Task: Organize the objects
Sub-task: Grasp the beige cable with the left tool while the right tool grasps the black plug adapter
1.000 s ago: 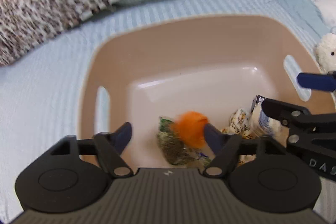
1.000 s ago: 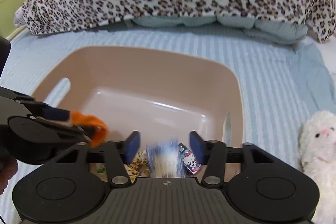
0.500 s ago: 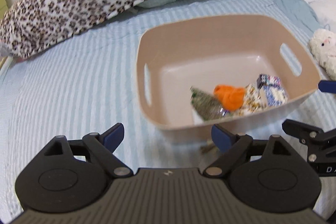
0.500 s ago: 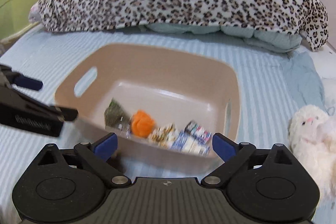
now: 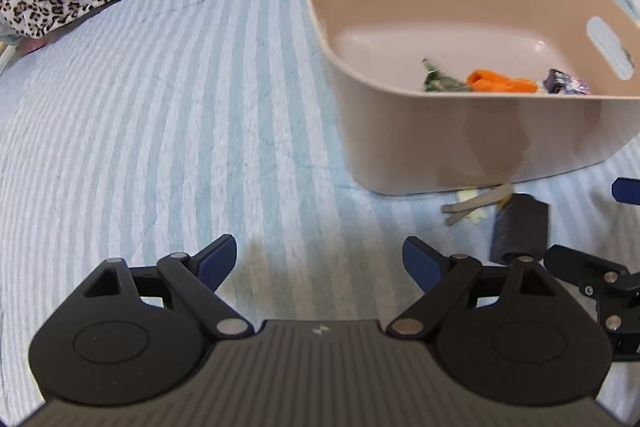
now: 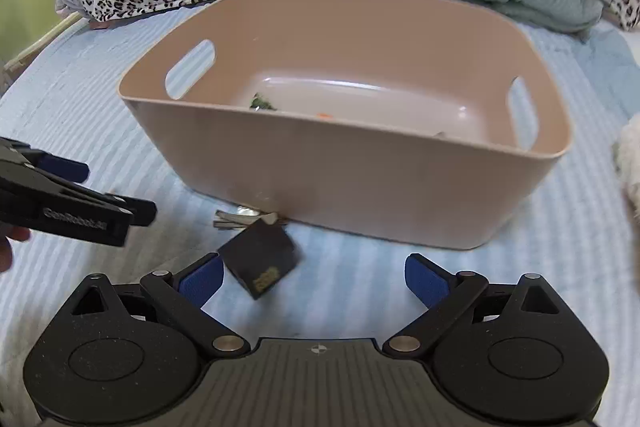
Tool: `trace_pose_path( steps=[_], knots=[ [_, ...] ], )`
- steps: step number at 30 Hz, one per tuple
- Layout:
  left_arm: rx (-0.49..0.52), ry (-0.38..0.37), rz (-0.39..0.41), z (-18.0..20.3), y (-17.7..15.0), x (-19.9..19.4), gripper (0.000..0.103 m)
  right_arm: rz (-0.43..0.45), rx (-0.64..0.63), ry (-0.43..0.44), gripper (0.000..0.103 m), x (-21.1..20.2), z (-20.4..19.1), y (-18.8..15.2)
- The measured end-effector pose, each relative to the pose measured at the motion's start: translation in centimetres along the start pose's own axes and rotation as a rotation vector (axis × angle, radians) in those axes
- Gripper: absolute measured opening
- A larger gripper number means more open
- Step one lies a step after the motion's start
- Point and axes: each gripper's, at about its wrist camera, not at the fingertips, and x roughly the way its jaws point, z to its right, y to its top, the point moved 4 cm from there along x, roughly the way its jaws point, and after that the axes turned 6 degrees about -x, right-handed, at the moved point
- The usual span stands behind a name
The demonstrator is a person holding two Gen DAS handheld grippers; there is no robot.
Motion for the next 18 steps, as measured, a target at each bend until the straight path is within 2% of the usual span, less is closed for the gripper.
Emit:
trace_pose_path(
  steps=[9, 14, 18],
  knots=[
    [-0.022, -0.032, 0.0, -0.8, 0.0, 1.3, 0.09, -0.014, 0.043, 0.007, 0.098, 3.3, -1.4, -0.1],
    [-0.009, -0.044, 0.017, -0.3, 0.1, 1.1, 0.09, -0.015, 0.111, -0.05, 0.094, 4.4, 0.2, -0.2],
    [0.003, -0.072, 0.016, 0.6, -0.1, 1.0, 0.09, -0.032, 0.071, -0.112, 0.09, 4.3, 1.4, -0.6]
  ],
)
